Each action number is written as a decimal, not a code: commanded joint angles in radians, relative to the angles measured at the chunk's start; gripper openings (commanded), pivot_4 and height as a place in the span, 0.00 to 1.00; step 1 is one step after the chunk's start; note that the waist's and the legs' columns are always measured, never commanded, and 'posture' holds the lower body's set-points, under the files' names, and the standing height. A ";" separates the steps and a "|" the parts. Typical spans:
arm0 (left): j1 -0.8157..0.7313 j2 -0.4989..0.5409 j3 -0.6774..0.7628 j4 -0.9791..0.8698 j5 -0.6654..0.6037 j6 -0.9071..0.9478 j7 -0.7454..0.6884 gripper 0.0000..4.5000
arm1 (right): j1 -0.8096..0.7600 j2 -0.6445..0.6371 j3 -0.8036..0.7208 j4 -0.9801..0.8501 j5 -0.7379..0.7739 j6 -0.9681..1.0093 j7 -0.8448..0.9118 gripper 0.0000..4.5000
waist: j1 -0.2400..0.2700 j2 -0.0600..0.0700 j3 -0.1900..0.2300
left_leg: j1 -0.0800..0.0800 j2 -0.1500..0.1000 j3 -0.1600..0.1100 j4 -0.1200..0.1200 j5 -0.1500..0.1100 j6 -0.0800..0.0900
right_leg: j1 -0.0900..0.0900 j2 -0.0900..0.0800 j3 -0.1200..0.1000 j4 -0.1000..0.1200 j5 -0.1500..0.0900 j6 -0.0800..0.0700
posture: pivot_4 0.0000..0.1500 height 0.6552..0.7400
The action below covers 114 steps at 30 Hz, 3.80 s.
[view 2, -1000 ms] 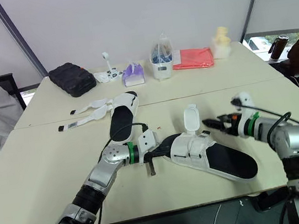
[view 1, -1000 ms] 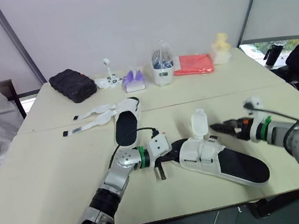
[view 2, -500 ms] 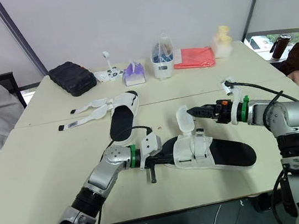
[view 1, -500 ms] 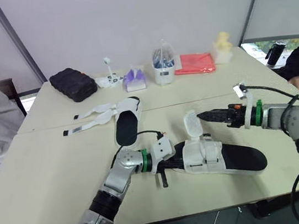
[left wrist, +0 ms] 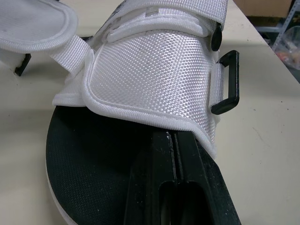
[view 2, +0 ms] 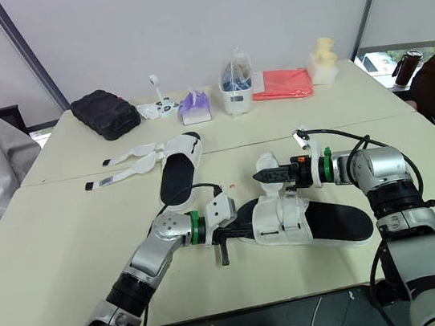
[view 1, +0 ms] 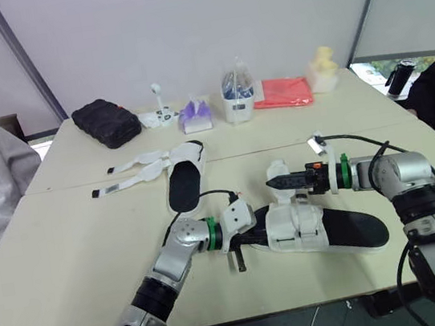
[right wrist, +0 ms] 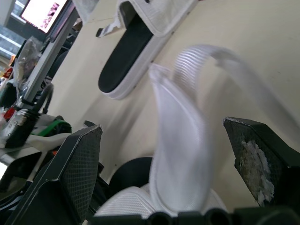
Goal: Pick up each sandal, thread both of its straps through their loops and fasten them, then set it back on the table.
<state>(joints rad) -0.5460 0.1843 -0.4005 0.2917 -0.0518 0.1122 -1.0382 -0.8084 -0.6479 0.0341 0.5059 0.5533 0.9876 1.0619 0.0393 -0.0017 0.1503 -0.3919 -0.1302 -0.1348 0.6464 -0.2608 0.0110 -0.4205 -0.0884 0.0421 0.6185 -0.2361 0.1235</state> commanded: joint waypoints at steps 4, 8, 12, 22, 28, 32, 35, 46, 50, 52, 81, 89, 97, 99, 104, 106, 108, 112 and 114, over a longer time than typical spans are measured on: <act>0.004 -0.003 -0.028 0.015 0.026 0.004 0.011 0.00 | -0.036 0.000 -0.021 -0.007 -0.014 -0.013 0.025 0.99 | 0.001 0.000 0.000 | 0.000 0.000 0.000 0.000 0.000 0.000 | 0.000 0.000 0.000 0.000 0.000 0.000 | 1.00 1.00; 0.006 0.000 -0.017 0.022 0.042 -0.010 0.047 0.00 | -0.199 0.131 -0.141 0.222 0.029 -0.031 -0.094 0.99 | -0.013 0.000 0.000 | 0.000 0.000 0.000 0.000 0.000 0.000 | 0.000 0.000 0.000 0.000 0.000 0.000 | 1.00 1.00; 0.008 0.002 -0.013 0.032 0.051 -0.027 0.073 0.00 | -0.267 0.189 -0.182 0.334 -0.007 -0.090 -0.115 0.99 | -0.022 0.000 0.000 | 0.000 0.001 0.001 -0.001 0.001 -0.002 | -0.002 0.001 0.002 0.002 0.002 -0.001 | 1.00 1.00; 0.017 0.004 -0.001 0.046 0.035 -0.040 0.091 0.00 | -0.139 0.162 -0.203 0.117 -0.017 -0.084 -0.137 0.99 | -0.024 0.000 0.000 | -0.001 0.000 0.000 -0.001 0.001 -0.002 | -0.003 0.000 -0.001 0.002 0.002 -0.001 | 1.00 1.00; 0.009 -0.008 -0.007 0.063 0.039 -0.049 0.086 0.00 | -0.144 0.181 -0.201 0.136 -0.035 -0.101 -0.151 0.99 | -0.027 0.000 0.000 | 0.000 0.000 0.000 0.000 0.001 -0.002 | -0.003 0.000 -0.001 0.003 0.002 -0.001 | 1.00 1.00; 0.007 -0.009 -0.009 0.077 0.050 -0.060 0.092 0.00 | -0.193 0.189 -0.169 0.215 -0.075 -0.117 -0.153 0.81 | -0.027 0.000 0.000 | 0.000 0.000 0.000 0.000 0.001 -0.002 | -0.003 0.000 -0.001 0.003 0.002 -0.001 | 1.00 1.00; 0.018 -0.003 -0.007 0.067 0.051 -0.059 0.096 0.00 | -0.217 0.167 -0.185 0.238 -0.083 -0.150 -0.146 0.49 | -0.026 0.000 0.000 | 0.000 0.000 0.000 0.000 0.001 -0.002 | -0.003 0.000 0.000 0.004 0.002 -0.001 | 1.00 1.00; 0.028 -0.006 -0.013 0.068 0.055 -0.065 0.108 0.00 | -0.206 0.056 -0.138 0.162 -0.080 -0.014 -0.065 1.00 | -0.027 0.001 0.000 | 0.000 0.000 0.000 0.000 0.001 -0.002 | -0.003 0.000 0.000 0.004 0.002 -0.001 | 1.00 1.00; 0.026 -0.005 -0.013 0.069 0.056 -0.067 0.108 0.00 | -0.195 0.008 -0.131 0.137 -0.062 0.064 -0.021 1.00 | -0.023 0.001 0.000 | 0.000 0.000 0.000 0.000 0.001 -0.002 | -0.003 0.000 0.000 0.004 0.002 -0.001 | 1.00 1.00; 0.028 -0.004 -0.013 0.070 0.057 -0.069 0.109 0.00 | -0.179 -0.019 -0.126 0.119 -0.045 0.117 0.011 1.00 | -0.025 0.001 0.000 | 0.000 0.000 0.000 0.000 0.001 -0.002 | -0.003 0.000 -0.001 0.004 0.002 -0.001 | 1.00 1.00; 0.040 0.005 -0.012 0.056 0.070 -0.063 0.142 0.00 | -0.428 0.245 -0.309 0.608 -0.055 -0.087 -0.243 0.94 | -0.027 0.001 0.000 | 0.000 0.000 -0.001 0.000 0.002 -0.003 | -0.004 0.000 0.000 0.006 0.002 -0.001 | 1.00 1.00; 0.044 0.004 -0.013 0.055 0.071 -0.060 0.149 0.00 | -0.432 0.246 -0.274 0.600 -0.103 -0.112 -0.166 0.12 | -0.028 0.001 0.000 | 0.000 0.000 0.000 0.000 0.002 -0.003 | -0.005 0.000 0.000 0.008 0.002 -0.001 | 1.00 1.00; 0.044 0.003 -0.020 0.056 0.070 -0.063 0.141 0.00 | -0.394 0.225 -0.221 0.480 -0.157 -0.235 -0.076 0.00 | -0.027 0.001 0.000 | 0.000 0.000 0.000 0.000 0.002 -0.003 | -0.005 0.001 0.000 0.008 0.002 -0.001 | 1.00 1.00; 0.046 0.006 -0.022 0.053 0.069 -0.063 0.137 0.00 | -0.308 0.219 -0.190 0.300 -0.169 -0.350 -0.032 0.00 | -0.027 0.001 0.000 | 0.000 -0.001 0.000 0.000 0.002 -0.003 | -0.005 0.001 0.000 0.008 0.002 -0.001 | 1.00 1.00; 0.055 0.015 -0.024 0.044 0.065 -0.060 0.129 0.00 | -0.045 0.203 -0.138 -0.168 -0.221 -0.649 -0.014 0.00 | -0.028 0.001 0.000 | 0.000 0.000 0.000 0.000 0.002 -0.003 | -0.006 0.001 -0.001 0.009 0.002 -0.001 | 1.00 1.00; 0.057 0.018 -0.025 0.040 0.064 -0.058 0.125 0.00 | 0.033 0.196 -0.130 -0.295 -0.242 -0.736 -0.038 0.00 | -0.029 0.001 0.000 | 0.000 0.000 0.000 0.000 0.002 -0.003 | -0.006 0.001 -0.001 0.009 0.002 -0.001 | 1.00 1.00; 0.059 0.021 -0.025 0.037 0.063 -0.057 0.122 0.00 | 0.089 0.190 -0.121 -0.385 -0.256 -0.786 -0.057 0.00 | -0.030 0.001 0.000 | 0.000 0.000 0.000 0.000 0.002 -0.004 | -0.006 0.001 -0.001 0.009 0.002 -0.001 | 1.00 1.00; 0.059 0.028 -0.031 0.034 0.062 -0.054 0.107 0.00 | 0.270 0.143 -0.090 -0.573 -0.352 -1.119 -0.047 0.00 | -0.026 0.001 0.000 | 0.000 0.000 0.000 0.000 0.002 -0.004 | -0.006 0.001 -0.001 0.009 0.002 -0.001 | 1.00 1.00; 0.056 0.029 -0.036 0.036 0.061 -0.050 0.097 0.00 | 0.374 0.099 -0.070 -0.621 -0.427 -1.434 -0.007 0.00 | -0.019 0.001 0.000 | 0.000 0.000 -0.001 0.000 0.002 -0.004 | -0.005 0.001 -0.002 0.009 0.002 0.000 | 1.00 1.00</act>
<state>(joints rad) -0.5123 0.1956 -0.4068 0.2906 -0.0198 0.0324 -0.9204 -0.4509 -0.5266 -0.0270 -0.0360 0.1674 -0.2021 1.0306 0.0199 -0.0011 0.1499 -0.3914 -0.1304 -0.1355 0.6464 -0.2585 0.0072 -0.4248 -0.0868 0.0397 0.6271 -0.2355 0.1244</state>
